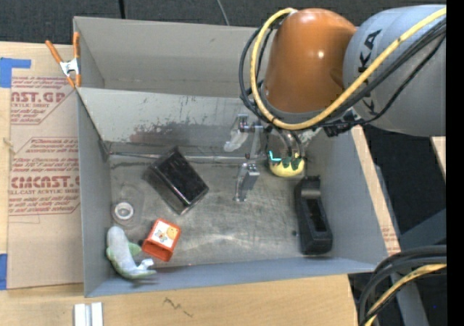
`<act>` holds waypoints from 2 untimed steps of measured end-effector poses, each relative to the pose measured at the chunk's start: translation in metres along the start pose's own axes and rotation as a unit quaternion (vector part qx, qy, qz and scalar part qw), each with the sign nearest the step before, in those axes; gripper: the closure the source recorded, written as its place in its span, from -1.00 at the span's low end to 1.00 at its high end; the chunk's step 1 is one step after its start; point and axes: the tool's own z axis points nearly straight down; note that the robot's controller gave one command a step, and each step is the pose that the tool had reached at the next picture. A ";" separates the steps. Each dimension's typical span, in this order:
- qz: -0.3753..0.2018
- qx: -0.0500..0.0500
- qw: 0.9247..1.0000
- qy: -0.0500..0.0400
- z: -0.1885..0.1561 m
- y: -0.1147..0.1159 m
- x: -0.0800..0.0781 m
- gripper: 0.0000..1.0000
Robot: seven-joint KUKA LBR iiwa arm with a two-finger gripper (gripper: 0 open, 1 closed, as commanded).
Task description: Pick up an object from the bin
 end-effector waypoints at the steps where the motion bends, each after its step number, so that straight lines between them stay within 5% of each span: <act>1: 0.001 0.000 1.000 -0.004 -0.004 0.000 -0.002 -1.00; 2: -0.003 -0.001 1.000 -0.006 0.062 0.041 0.009 -1.00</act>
Offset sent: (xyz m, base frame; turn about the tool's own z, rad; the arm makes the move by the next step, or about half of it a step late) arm -0.0271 0.1001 -0.1613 -0.0168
